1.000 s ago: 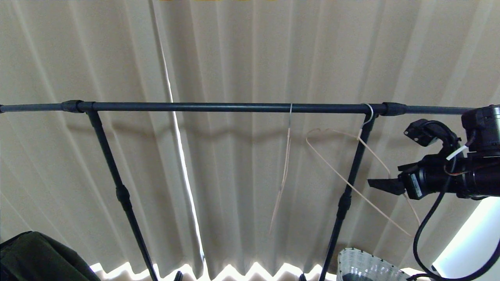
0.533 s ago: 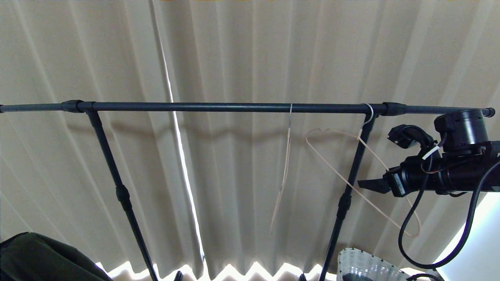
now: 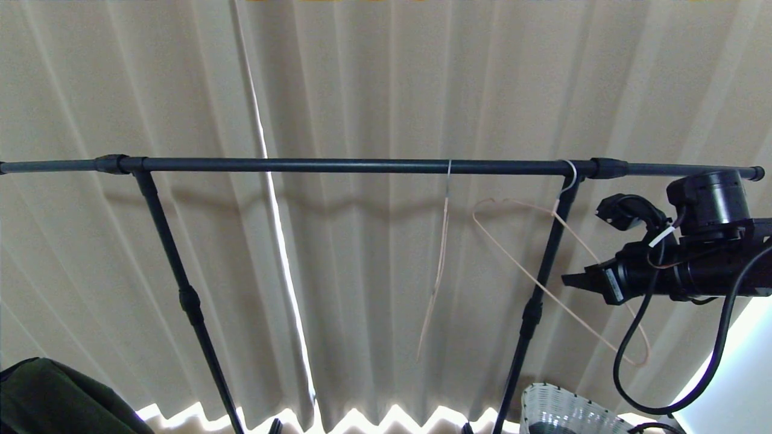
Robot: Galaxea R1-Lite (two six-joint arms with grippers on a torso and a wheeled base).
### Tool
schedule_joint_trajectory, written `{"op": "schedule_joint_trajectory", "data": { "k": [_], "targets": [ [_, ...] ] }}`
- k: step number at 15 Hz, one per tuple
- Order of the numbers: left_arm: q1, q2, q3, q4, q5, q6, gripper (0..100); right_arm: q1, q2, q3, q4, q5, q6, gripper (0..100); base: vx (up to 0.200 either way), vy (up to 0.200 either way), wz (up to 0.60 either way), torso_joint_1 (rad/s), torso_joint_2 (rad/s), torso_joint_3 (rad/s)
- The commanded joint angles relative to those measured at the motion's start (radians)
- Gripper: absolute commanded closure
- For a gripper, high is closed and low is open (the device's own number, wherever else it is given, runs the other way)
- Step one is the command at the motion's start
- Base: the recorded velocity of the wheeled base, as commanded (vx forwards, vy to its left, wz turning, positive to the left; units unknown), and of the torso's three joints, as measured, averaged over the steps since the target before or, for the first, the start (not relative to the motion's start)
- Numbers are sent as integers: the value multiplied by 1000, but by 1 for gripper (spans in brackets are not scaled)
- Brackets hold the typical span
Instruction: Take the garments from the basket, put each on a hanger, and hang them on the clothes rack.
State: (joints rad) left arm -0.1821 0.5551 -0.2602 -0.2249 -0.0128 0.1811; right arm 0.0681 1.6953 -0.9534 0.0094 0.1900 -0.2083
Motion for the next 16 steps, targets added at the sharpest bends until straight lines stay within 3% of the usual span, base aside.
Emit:
{"op": "schedule_joint_trajectory", "data": {
  "k": [1,7,12,16],
  "targets": [
    [0,0,-1,-1,0,0,100,-1,-16,2,0,0,0,100,0,0,0,0,0,0],
    [1,0,-2,-1,0,-2,100,-2,-83,18,1,2,3,100,0,0,0,0,0,0],
    [1,-4,-2,-1,0,0,100,2,-218,91,-3,5,4,100,0,0,0,0,0,0],
    [1,-3,-2,-1,0,-2,100,36,-272,194,-161,5,1,100,0,0,0,0,0,0]
  ]
}}
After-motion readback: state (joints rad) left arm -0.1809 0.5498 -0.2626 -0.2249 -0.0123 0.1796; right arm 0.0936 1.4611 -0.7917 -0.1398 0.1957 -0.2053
